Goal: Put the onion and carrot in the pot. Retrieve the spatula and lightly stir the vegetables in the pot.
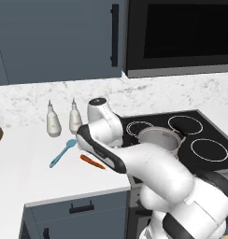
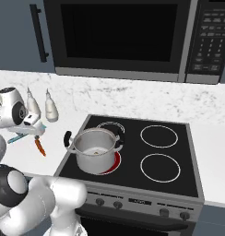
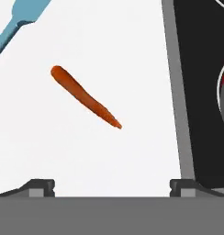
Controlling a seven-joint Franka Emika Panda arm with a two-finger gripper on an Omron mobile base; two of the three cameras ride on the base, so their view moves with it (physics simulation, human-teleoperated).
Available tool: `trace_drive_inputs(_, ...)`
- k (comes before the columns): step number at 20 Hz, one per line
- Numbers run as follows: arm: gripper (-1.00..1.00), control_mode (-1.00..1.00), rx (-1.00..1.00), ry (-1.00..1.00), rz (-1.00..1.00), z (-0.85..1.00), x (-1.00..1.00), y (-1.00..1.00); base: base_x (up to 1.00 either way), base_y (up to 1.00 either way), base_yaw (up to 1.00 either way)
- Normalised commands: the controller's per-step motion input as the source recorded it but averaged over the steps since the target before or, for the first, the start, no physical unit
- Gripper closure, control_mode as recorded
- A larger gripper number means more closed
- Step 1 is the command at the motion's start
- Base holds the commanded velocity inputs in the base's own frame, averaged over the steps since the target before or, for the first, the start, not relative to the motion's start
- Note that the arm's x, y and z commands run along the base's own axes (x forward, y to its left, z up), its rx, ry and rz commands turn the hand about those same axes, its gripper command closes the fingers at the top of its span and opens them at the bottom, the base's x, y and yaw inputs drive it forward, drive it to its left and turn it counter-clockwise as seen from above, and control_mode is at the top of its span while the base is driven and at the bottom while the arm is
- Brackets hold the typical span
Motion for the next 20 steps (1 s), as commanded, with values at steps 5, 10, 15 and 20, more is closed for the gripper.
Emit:
trace_drive_inputs(5,-1.0,-1.0,-0.12,0.06,0.18,-0.76,0.78,0.3,0.0,0.0,0.0)
trace_drive_inputs(10,-1.0,-1.0,0.0,0.09,0.11,-0.57,0.58,0.27,0.0,0.0,0.0)
trace_drive_inputs(15,-1.0,-1.0,0.0,0.09,0.06,-0.51,0.47,0.23,0.0,0.0,0.0)
trace_drive_inputs(20,-1.0,-1.0,0.0,0.01,0.01,-0.43,0.22,0.26,0.0,0.0,0.0)
